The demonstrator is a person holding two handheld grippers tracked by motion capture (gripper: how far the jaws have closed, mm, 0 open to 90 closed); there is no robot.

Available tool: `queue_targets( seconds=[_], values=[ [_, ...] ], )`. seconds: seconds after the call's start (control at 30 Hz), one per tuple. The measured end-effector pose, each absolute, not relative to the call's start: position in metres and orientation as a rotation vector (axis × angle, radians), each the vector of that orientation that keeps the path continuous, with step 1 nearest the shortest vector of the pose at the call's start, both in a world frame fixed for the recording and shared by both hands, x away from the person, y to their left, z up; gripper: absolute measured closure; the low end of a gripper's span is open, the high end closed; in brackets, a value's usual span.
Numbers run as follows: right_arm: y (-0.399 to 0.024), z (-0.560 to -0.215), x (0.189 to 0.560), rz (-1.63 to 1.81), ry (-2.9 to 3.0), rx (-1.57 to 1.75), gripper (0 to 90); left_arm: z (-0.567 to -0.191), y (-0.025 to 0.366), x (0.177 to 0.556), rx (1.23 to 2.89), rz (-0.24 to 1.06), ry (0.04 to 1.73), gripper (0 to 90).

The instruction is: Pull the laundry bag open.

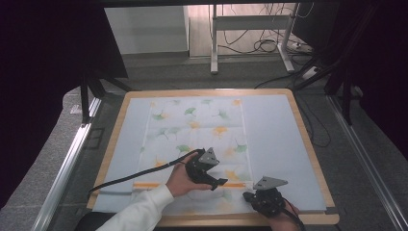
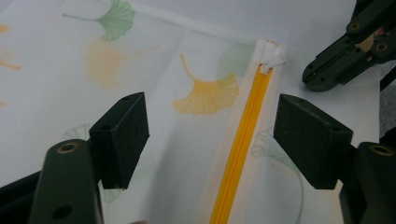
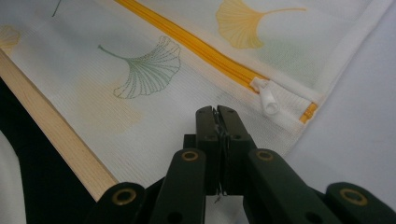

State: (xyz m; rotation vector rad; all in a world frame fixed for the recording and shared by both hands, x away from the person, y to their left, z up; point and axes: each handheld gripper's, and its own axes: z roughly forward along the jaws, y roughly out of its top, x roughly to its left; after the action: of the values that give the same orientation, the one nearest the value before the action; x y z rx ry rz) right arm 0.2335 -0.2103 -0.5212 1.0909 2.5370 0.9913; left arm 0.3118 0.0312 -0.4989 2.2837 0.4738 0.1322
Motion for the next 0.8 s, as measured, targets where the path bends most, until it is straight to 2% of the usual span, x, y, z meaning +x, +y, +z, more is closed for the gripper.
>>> queue_targets(
  seconds=[0.1,0.17,0.53,0.6,0.8],
  values=[
    [-0.210,-0.521,0.233,0.989,2.537,1.079,87.0,-0.498,0.024,0.312,2.279,0.146,0.472,26.7],
    [-0.211,-0.521,0.233,0.986,2.541,1.079,87.1,-0.499,0.020,0.313,2.245,0.112,0.495,27.5],
    [-0.210,-0.521,0.234,0.999,2.543,1.087,87.3,-0.513,0.012,0.321,2.281,0.102,0.489,28.9],
    [-0.210,-0.521,0.234,0.992,2.542,1.079,87.3,-0.514,0.006,0.320,2.325,0.143,0.441,28.9],
    [-0.210,-0.521,0.234,0.987,2.544,1.076,87.3,-0.511,-0.013,0.316,2.340,0.138,0.373,28.9]
  ],
)
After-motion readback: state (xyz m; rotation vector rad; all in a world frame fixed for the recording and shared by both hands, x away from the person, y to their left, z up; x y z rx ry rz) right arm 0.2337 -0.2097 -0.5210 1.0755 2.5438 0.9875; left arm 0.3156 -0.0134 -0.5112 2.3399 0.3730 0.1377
